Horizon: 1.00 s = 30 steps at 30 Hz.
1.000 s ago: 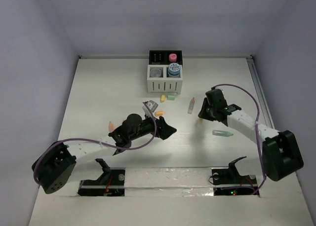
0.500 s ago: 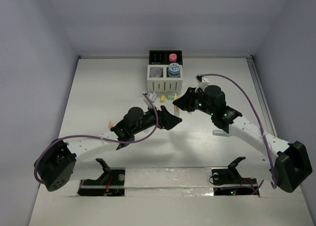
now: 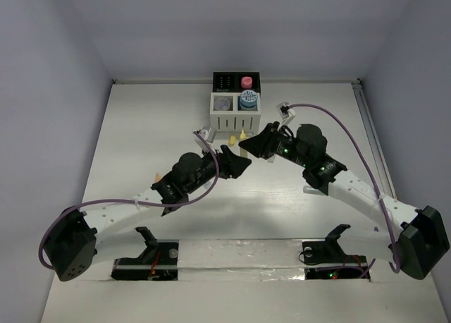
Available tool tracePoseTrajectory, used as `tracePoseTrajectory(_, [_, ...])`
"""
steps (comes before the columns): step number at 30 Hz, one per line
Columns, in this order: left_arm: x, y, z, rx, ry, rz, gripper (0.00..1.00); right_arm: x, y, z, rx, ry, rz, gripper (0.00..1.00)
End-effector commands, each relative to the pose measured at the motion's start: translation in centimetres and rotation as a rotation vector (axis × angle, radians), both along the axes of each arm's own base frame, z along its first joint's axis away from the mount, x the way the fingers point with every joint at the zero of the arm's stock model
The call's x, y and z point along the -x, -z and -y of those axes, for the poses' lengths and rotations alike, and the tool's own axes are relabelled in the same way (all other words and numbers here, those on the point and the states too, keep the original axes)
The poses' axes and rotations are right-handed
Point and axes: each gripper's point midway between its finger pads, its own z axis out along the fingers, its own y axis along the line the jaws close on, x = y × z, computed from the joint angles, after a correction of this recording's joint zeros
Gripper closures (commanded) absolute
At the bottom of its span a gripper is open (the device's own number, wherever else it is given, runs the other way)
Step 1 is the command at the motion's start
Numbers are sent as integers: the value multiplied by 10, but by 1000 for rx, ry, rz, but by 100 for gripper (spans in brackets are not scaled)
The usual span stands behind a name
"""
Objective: Sort the stationery into containers
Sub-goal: Pick up the pen from the center of the board.
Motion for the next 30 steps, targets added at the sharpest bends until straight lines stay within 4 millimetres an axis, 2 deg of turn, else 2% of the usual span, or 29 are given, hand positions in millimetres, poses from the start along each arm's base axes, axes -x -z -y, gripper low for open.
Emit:
tracePoseTrajectory(1, [-9, -35, -1, 59, -34, 92, 43, 15, -11, -8, -48, -58, 36, 83])
tracePoseTrajectory(8, [-9, -33, 1, 68, -25, 103, 59, 16, -4, -9, -61, -60, 0, 83])
tracePoseTrajectory(9, [-9, -34, 1, 67, -25, 106, 66, 18, -2, -13, -59, -70, -8, 83])
tracePoseTrajectory(14, [-3, -38, 5, 66, 19, 127, 81, 18, 1, -19, -72, -98, -28, 83])
tracePoseTrajectory(16, [1, -38, 8, 63, 34, 131, 97, 18, 3, -21, -80, -107, -38, 83])
tracePoseTrajectory(18, [0, -33, 5, 40, 23, 132, 100, 17, 5, -21, -77, -103, -46, 82])
tracePoseTrajectory(19, [0, -34, 2, 34, 19, 140, 100, 17, 8, -21, -66, -100, -56, 75])
tracePoseTrajectory(21, [1, -20, -5, -21, 5, 133, 100, 14, 8, -19, -47, -84, -48, 62])
tracePoseTrajectory(22, [-3, -21, -13, -38, -35, 141, 100, 14, 13, -18, -25, -80, -62, 49])
tracePoseTrajectory(23, [-6, -7, -22, -91, -73, 122, 100, 12, 12, -18, -14, -70, -58, 45])
tracePoseTrajectory(25, [-6, -4, -34, -138, -104, 142, 100, 7, 18, -13, 25, -35, -59, 35])
tracePoseTrajectory(26, [-6, 9, -44, -187, -133, 123, 100, 6, 19, -11, 36, -25, -54, 32])
tracePoseTrajectory(28, [-6, 10, -58, -202, -167, 128, 100, 1, 22, -6, 67, 9, -47, 31])
tracePoseTrajectory(29, [-8, 14, -73, -216, -212, 118, 100, -4, 25, -3, 93, 36, -43, 31])
tracePoseTrajectory(30, [-11, 21, -79, -236, -234, 105, 100, -7, 24, -2, 96, 51, -33, 31])
